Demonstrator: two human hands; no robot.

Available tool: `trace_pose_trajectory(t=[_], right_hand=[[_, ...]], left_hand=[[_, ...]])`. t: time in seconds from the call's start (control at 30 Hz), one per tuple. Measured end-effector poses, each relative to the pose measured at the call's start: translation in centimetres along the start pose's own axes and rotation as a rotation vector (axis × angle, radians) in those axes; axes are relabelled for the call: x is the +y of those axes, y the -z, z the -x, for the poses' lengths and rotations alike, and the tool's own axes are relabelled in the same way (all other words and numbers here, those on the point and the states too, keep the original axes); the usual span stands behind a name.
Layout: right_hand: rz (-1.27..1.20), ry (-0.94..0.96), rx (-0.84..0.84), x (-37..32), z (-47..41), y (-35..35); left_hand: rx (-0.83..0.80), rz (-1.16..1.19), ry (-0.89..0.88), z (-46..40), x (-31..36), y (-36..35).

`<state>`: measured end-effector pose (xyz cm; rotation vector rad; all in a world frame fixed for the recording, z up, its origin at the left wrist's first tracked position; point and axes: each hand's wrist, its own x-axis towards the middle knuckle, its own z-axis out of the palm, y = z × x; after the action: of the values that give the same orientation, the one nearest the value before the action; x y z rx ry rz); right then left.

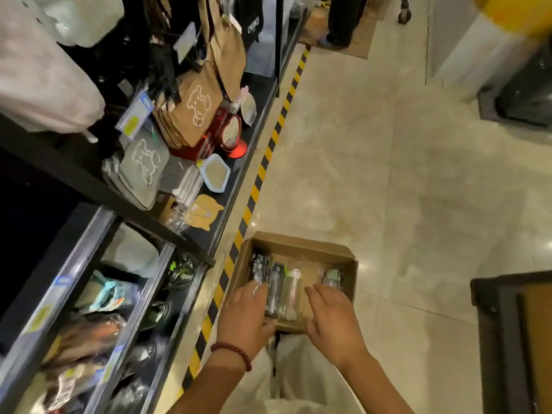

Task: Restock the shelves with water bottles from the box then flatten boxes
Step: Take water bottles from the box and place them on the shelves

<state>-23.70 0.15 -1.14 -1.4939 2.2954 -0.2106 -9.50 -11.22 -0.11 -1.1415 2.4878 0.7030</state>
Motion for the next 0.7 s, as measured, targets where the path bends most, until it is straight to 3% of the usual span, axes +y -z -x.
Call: trace_pose_trajectory(t=[0.33, 0.7], right_hand=[[-0.13, -0.181, -0.172, 2.6, -6.5, -9.6], [-0.281, -0.292, -0.398, 9.1, -14.8, -25.7]], left_hand=[[-0.202, -0.002, 0.059, -10.2, -4.6, -6.2], [-0.333, 0.179, 0.279, -23.9, -10.0, -20.2]])
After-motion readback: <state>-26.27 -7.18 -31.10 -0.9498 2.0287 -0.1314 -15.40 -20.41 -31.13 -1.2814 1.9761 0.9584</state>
